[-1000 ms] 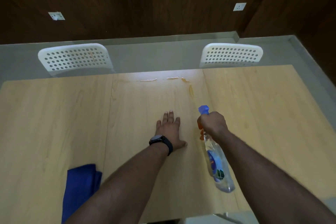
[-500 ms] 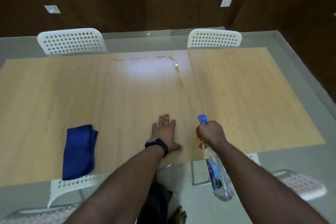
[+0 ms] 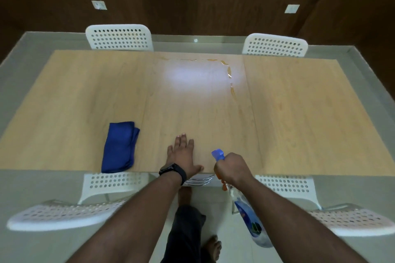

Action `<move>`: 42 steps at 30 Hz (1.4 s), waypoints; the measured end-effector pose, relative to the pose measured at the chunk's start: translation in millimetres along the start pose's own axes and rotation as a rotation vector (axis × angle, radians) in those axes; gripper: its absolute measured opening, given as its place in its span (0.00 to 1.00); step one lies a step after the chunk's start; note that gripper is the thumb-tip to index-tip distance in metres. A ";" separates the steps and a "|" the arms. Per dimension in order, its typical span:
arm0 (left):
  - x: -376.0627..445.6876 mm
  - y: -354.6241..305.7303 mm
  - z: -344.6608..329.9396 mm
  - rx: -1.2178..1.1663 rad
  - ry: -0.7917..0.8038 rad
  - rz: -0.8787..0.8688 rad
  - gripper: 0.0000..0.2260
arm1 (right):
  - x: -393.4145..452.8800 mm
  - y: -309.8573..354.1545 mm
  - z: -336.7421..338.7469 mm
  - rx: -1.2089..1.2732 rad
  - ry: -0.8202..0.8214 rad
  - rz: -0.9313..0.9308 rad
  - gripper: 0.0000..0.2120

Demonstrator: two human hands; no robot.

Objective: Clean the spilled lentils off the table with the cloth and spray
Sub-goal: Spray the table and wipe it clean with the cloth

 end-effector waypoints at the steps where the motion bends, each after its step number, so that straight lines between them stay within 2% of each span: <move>1: -3.7 7.7 -0.2 -0.009 -0.010 0.017 0.51 | -1.9 6.5 -7.0 -0.030 0.011 0.025 0.13; 4: -14.2 33.6 2.0 -0.035 -0.041 0.051 0.55 | -11.7 31.1 -30.3 -0.202 0.058 0.121 0.09; 7: -24.5 63.3 8.0 -0.078 -0.084 0.091 0.58 | -14.1 54.3 -59.9 -0.323 0.108 0.176 0.10; 11: -30.4 92.4 12.1 -0.175 -0.122 0.115 0.60 | -9.5 84.4 -85.7 -0.371 0.091 0.236 0.06; 15: -21.8 114.9 15.4 -0.231 -0.162 0.107 0.55 | -3.0 121.0 -101.6 -0.396 0.117 0.266 0.07; 18: -9.9 123.6 23.8 -0.295 -0.197 0.117 0.56 | 8.3 145.2 -103.3 -0.325 0.146 0.222 0.13; 24: 26.5 138.3 47.6 -0.314 -0.198 0.146 0.63 | 41.0 205.8 -94.9 -0.331 0.064 0.272 0.13; 27: 56.0 149.8 63.4 -0.301 -0.209 0.154 0.64 | 62.7 245.9 -84.4 -0.304 0.062 0.232 0.17; 33: 102.0 157.1 95.4 -0.253 -0.186 0.102 0.63 | 101.7 307.8 -51.6 -0.187 -0.019 0.230 0.13; 37: 142.8 146.8 110.6 -0.204 -0.146 0.039 0.63 | 131.3 323.1 -19.6 -0.087 -0.061 0.147 0.11; 42: 189.1 120.3 122.0 -0.154 -0.087 -0.057 0.61 | 160.7 310.0 26.3 0.019 -0.154 0.062 0.10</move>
Point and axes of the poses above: each hand's wrist, its own x-axis towards the middle knuckle, its own z-axis out of the back of the hand, y = z × x, the point moved 2 cm from there along x, towards the middle knuckle, and after that the axes turned 11 degrees about -z, right-handed, at the moved point
